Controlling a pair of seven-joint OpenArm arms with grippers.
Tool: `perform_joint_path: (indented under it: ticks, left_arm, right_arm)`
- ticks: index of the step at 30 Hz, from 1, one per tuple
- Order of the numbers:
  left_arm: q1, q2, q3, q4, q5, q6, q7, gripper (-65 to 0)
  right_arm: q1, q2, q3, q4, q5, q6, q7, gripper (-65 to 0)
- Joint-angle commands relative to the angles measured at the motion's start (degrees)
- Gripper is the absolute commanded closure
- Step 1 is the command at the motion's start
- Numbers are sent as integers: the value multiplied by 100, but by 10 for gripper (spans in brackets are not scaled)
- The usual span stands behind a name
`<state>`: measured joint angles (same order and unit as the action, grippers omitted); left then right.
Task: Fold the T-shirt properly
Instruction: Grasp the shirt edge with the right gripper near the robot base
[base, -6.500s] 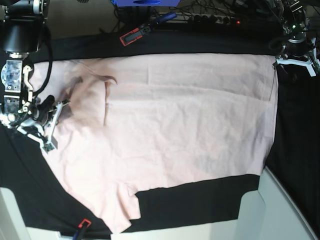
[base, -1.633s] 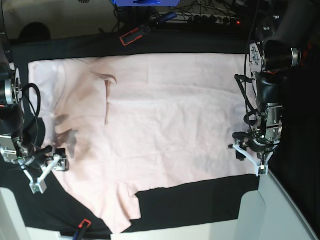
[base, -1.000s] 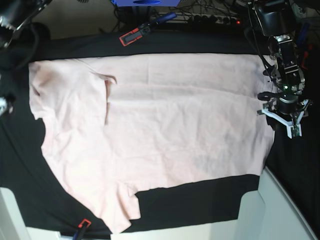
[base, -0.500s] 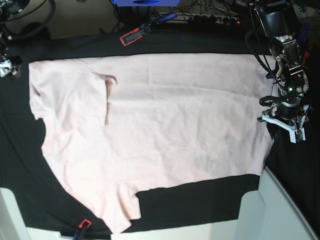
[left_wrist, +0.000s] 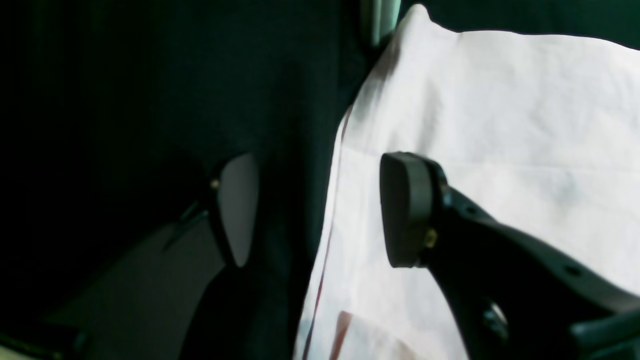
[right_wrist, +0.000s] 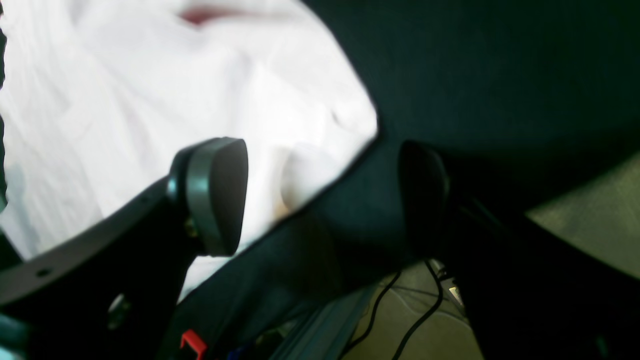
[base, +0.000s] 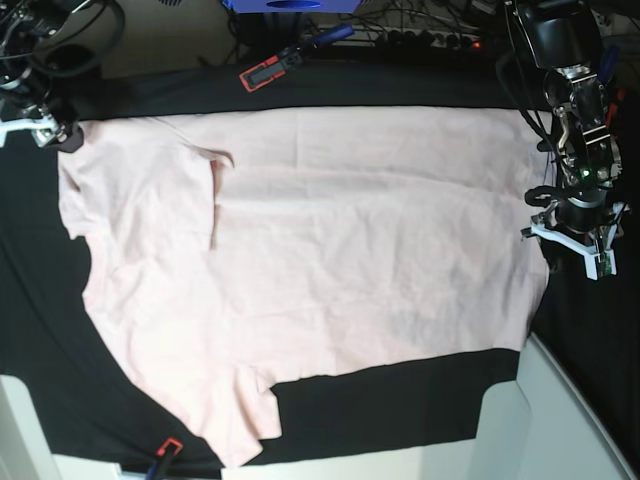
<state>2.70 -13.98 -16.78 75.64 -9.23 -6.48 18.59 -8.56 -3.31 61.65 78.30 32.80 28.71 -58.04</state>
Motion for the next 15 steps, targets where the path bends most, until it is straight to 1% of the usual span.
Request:
perform_joint_path:
  ticks: [1, 6, 9, 12, 15]
  left_arm:
    - [-55, -110, -24, 107, -4, 11, -140, -380]
    - [7, -110, -32, 107, -4, 11, -140, -380]
    - [7, -110, -32, 107, -4, 11, -140, -380]
    - [7, -110, -32, 107, -4, 11, -140, -380]
    - [7, -110, -32, 107, -4, 11, -140, -380]
  right_arm:
    - [-10, 116, 20, -28, 83, 61, 33, -447]
    - [86, 221, 20, -468, 83, 175, 24, -445]
    - [95, 221, 11, -512, 83, 360, 24, -443]
    - [130, 212, 2, -512, 83, 377, -29, -443]
    - [236, 212, 2, -512, 83, 377, -275, -441]
